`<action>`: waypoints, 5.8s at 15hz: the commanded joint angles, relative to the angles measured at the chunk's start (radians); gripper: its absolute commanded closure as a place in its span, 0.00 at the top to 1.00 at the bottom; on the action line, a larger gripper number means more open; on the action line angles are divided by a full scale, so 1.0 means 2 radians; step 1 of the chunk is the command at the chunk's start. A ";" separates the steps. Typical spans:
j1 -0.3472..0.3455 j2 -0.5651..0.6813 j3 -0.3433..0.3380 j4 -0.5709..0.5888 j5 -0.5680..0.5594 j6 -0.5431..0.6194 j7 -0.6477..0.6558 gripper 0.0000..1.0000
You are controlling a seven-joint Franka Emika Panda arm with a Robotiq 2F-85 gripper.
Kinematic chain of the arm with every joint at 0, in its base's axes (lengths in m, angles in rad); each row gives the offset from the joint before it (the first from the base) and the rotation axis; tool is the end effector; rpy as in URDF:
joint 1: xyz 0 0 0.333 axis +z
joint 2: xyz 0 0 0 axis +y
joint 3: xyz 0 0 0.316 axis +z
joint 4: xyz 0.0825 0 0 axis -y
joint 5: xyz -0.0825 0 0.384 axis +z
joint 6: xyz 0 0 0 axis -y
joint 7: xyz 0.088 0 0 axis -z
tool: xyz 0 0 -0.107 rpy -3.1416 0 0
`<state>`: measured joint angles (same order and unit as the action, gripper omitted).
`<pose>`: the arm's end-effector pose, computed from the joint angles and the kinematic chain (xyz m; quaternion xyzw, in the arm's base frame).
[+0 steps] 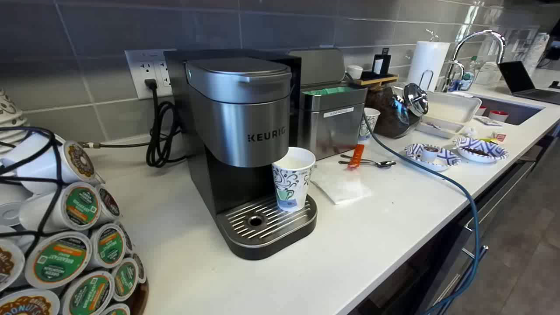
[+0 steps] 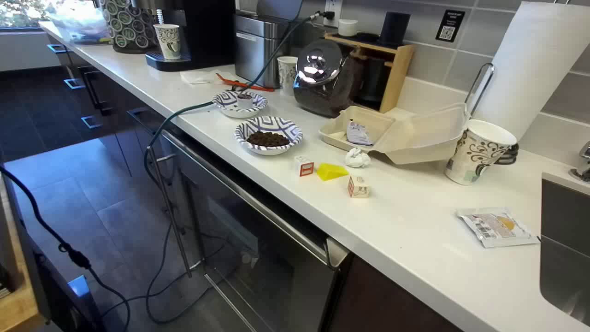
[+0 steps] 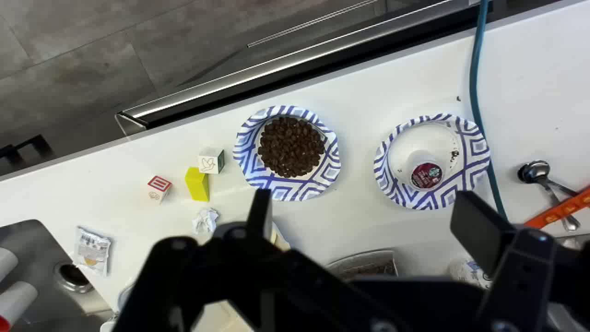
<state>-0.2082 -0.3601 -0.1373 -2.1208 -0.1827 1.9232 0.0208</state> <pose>0.4296 -0.1762 0.5738 0.9827 -0.1546 0.0688 0.0757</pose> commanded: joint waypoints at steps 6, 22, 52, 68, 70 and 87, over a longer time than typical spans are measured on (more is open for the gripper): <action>0.004 0.000 -0.004 0.001 -0.001 -0.001 0.001 1.00; 0.072 0.171 -0.092 0.103 0.418 0.107 -0.511 1.00; -0.038 0.472 0.008 0.358 0.838 -0.117 -0.769 1.00; -0.030 0.636 0.066 0.606 0.856 0.001 -0.723 1.00; -0.027 0.652 0.072 0.632 0.850 0.004 -0.715 1.00; -0.002 0.682 0.057 0.694 0.841 0.064 -0.680 1.00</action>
<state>-0.2140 1.0020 -0.0089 -0.7421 1.5088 2.0226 -1.3796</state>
